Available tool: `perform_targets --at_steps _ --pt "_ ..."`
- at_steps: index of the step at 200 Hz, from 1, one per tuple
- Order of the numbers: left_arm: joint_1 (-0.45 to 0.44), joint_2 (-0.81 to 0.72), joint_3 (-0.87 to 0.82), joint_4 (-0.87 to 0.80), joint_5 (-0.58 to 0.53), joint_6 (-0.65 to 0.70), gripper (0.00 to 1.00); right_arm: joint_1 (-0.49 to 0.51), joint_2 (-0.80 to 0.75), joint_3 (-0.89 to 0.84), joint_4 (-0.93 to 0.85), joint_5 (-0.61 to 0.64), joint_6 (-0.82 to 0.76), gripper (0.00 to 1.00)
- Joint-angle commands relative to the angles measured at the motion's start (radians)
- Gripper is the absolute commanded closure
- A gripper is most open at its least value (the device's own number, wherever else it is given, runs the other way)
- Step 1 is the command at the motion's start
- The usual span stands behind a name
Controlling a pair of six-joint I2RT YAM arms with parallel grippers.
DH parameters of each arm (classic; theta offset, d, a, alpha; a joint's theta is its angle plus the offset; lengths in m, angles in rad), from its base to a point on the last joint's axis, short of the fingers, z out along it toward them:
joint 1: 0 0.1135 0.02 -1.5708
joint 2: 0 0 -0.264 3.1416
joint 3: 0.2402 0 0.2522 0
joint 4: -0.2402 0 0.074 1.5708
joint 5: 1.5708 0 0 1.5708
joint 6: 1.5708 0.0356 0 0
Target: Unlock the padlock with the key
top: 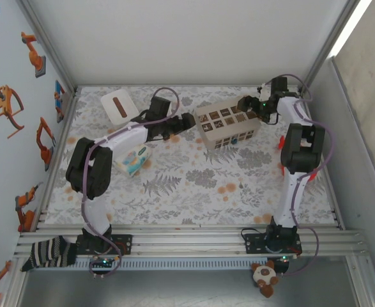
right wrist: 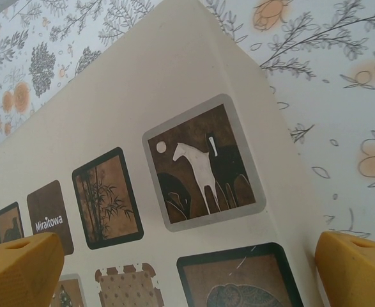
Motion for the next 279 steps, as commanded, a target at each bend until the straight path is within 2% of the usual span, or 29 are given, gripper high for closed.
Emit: perform_targets --at_steps 1,35,68,107,165,204,246,279 --pt "0.0 0.077 0.099 -0.004 0.062 -0.043 0.04 0.035 -0.041 -0.02 -0.014 -0.032 -0.01 0.0" --pt "-0.022 0.14 0.146 -0.01 0.082 -0.067 0.04 0.071 -0.078 -0.073 0.021 -0.036 0.007 0.0" --pt "-0.023 0.139 0.131 0.004 0.108 -0.069 0.04 0.111 -0.121 -0.122 0.068 -0.066 0.03 0.0" --pt "-0.02 0.087 0.092 -0.019 0.108 -0.045 0.04 0.175 -0.149 -0.139 0.062 -0.078 0.038 0.0" --pt "0.007 -0.094 -0.133 -0.023 0.054 -0.054 0.04 0.294 -0.249 -0.274 0.177 -0.052 0.117 0.0" --pt "0.032 -0.199 -0.209 -0.089 0.027 -0.023 0.04 0.375 -0.287 -0.333 0.218 -0.013 0.151 0.0" --pt "0.064 -0.261 -0.279 -0.131 -0.025 -0.009 0.04 0.399 -0.349 -0.422 0.25 0.053 0.178 0.0" --pt "0.093 -0.245 -0.266 -0.112 0.01 -0.004 0.04 0.432 -0.401 -0.508 0.273 0.038 0.198 0.0"
